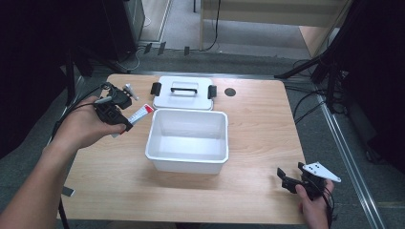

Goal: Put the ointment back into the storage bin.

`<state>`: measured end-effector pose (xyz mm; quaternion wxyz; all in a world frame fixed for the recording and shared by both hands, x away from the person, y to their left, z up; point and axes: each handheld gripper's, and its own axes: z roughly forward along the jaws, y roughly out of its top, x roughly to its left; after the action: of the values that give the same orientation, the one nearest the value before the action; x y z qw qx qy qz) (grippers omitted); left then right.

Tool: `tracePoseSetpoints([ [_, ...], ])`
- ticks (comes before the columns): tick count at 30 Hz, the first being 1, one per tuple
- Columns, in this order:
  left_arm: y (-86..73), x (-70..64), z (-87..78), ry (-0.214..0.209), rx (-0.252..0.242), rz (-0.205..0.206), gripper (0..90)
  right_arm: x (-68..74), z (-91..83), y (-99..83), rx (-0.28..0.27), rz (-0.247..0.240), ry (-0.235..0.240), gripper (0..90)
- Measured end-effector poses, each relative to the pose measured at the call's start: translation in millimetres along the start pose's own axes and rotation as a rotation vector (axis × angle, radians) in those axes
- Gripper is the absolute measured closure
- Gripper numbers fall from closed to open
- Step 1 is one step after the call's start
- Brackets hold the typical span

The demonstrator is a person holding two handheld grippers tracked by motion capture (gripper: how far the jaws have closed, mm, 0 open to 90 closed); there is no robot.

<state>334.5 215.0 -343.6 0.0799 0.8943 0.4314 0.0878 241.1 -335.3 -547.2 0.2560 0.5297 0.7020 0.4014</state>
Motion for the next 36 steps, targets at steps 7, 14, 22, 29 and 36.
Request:
tracePoseSetpoints([
  [7, 12.8, -16.2, -1.0, -0.039, -0.019, 0.048, 73.1, -0.3, 0.1, 0.0, -0.001, -0.001, 0.003, 13.1],
  [14, 23.5, -29.9, 2.7, -0.063, -0.026, 0.093, 73.1, -0.6, 0.2, 0.1, 0.001, 0.0, 0.005, 13.1],
  [22, 36.0, -47.8, 12.5, -0.088, -0.029, 0.126, 73.1, -0.7, 0.2, 0.1, 0.002, 0.002, 0.007, 13.1],
  [29, 44.2, -59.6, 22.7, -0.112, -0.024, 0.149, 73.1, -1.0, 0.0, 0.1, -0.001, 0.006, 0.009, 13.1],
  [36, 46.5, -65.4, 34.5, -0.13, -0.02, 0.155, 73.1, -1.3, 0.1, 0.0, -0.002, 0.008, 0.014, 13.1],
])
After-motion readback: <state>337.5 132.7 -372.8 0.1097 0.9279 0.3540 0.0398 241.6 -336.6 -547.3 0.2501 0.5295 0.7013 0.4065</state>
